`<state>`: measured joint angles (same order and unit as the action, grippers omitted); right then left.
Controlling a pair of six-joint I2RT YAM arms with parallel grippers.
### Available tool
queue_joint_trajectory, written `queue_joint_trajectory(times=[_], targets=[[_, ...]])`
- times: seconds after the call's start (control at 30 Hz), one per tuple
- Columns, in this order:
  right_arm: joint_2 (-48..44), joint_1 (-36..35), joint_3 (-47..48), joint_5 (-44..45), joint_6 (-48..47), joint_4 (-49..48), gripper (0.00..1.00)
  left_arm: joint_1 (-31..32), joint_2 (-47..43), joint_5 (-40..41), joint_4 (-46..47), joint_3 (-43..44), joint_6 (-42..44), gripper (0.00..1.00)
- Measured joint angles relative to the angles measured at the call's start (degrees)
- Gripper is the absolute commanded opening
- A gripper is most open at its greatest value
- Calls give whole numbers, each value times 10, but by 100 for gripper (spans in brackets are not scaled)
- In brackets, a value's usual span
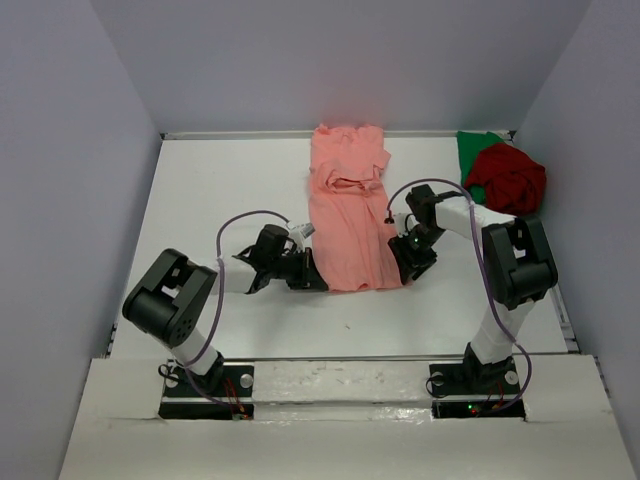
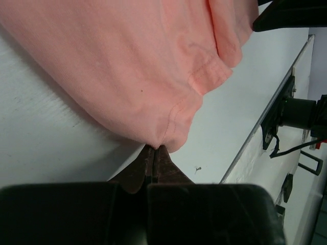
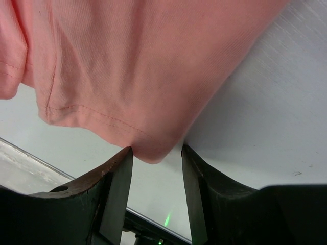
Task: Fold and stack the t-shirts
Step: Grab the bottom of the folded rectangular tshirt with both arms
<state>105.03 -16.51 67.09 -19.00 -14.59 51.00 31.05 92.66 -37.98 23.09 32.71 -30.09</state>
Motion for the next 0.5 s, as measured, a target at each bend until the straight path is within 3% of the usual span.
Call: queue_joint_trajectory(times=[0.13,0.33,0.5], targets=[[3,0,4,4,0,4,50,1,-30,-7,-10,2,18,0],[13,0,11,4,0,8,25,4,-57,-10,-17,3,37,0],[19,0,11,-12,-5,11,22,5,-57,-10,-23,3,43,0]])
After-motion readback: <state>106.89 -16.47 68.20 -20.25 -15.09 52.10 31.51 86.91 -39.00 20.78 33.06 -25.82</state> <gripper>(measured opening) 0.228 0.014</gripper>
